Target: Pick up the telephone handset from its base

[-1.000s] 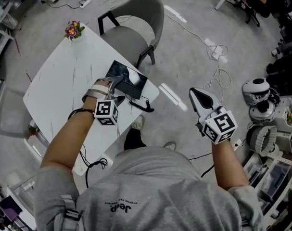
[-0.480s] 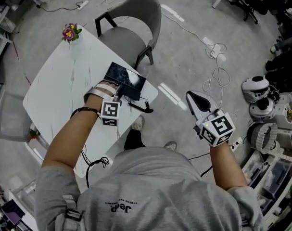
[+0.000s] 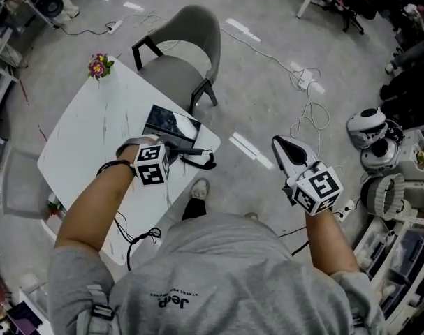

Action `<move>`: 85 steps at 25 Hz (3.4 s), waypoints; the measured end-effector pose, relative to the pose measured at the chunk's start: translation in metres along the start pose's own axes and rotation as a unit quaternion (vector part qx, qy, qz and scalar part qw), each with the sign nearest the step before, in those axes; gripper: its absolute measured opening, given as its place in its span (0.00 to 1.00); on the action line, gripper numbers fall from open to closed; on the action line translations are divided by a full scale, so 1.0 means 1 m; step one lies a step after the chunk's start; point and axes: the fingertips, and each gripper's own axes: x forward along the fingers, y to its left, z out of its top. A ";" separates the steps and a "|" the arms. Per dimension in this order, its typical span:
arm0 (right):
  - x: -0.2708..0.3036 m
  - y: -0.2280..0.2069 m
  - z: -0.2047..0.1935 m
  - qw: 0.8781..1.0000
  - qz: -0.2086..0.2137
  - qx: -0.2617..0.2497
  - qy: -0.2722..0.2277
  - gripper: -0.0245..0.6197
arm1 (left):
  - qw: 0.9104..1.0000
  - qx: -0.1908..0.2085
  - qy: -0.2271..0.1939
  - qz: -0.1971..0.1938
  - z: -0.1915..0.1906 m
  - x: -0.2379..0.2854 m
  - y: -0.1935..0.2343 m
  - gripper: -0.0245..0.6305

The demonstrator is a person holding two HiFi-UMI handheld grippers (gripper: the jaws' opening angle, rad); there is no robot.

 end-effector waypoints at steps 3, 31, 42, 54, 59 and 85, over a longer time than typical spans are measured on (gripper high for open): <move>-0.018 -0.010 0.006 1.000 -0.014 0.007 -0.012 0.05 | 0.990 -0.114 -0.057 -0.059 0.030 -0.018 -0.010 0.25; -0.277 -0.110 0.051 0.962 -0.238 0.018 -0.134 0.05 | 0.909 -0.126 -0.380 -0.121 0.398 -0.124 0.037 0.25; -0.349 -0.122 0.074 0.940 -0.291 -0.005 -0.176 0.05 | 0.915 -0.003 -0.381 -0.133 0.495 -0.153 0.019 0.25; -0.386 -0.128 0.087 0.928 -0.320 -0.020 -0.189 0.05 | 0.920 0.063 -0.359 -0.146 0.537 -0.148 -0.006 0.25; -0.394 -0.130 0.085 0.927 -0.324 -0.020 -0.189 0.05 | 0.921 0.062 -0.356 -0.146 0.536 -0.146 -0.007 0.25; -0.381 -0.134 0.076 0.929 -0.325 -0.011 -0.176 0.04 | 0.923 0.041 -0.357 -0.138 0.512 -0.146 0.001 0.25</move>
